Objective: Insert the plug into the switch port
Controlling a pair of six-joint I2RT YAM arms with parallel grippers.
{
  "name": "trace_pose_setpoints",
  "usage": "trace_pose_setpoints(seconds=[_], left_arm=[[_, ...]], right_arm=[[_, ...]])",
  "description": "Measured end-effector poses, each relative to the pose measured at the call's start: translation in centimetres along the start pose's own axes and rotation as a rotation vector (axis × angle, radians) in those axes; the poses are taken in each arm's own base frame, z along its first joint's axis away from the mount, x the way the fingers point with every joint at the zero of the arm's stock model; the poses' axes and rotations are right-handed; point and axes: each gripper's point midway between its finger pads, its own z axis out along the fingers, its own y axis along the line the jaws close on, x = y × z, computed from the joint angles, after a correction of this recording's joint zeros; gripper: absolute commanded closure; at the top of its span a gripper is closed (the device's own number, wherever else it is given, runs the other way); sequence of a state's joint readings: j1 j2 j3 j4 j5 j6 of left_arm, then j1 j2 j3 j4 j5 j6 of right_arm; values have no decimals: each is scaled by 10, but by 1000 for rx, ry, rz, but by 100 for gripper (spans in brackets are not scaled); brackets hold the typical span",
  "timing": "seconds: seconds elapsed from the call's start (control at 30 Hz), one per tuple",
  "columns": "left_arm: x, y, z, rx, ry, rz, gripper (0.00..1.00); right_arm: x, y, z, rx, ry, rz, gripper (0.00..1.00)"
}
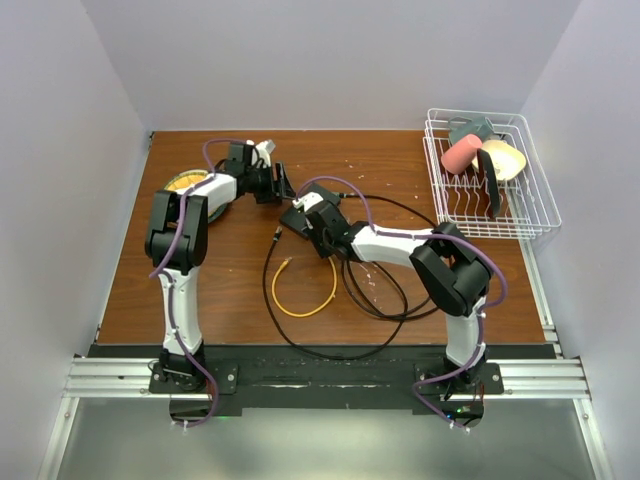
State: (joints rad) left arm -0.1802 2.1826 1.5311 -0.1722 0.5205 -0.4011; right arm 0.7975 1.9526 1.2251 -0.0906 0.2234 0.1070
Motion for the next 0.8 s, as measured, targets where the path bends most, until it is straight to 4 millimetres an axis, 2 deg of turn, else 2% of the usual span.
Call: trace_pose_setpoints(seconds=[0.43, 0.8], left_arm=[[-10, -17, 12, 39, -15, 40, 34], [-3, -22, 17, 55, 3, 45, 37]], right_arm=[[4, -4, 1, 29, 16, 18, 100], [-16, -3, 2, 37, -20, 47, 100]])
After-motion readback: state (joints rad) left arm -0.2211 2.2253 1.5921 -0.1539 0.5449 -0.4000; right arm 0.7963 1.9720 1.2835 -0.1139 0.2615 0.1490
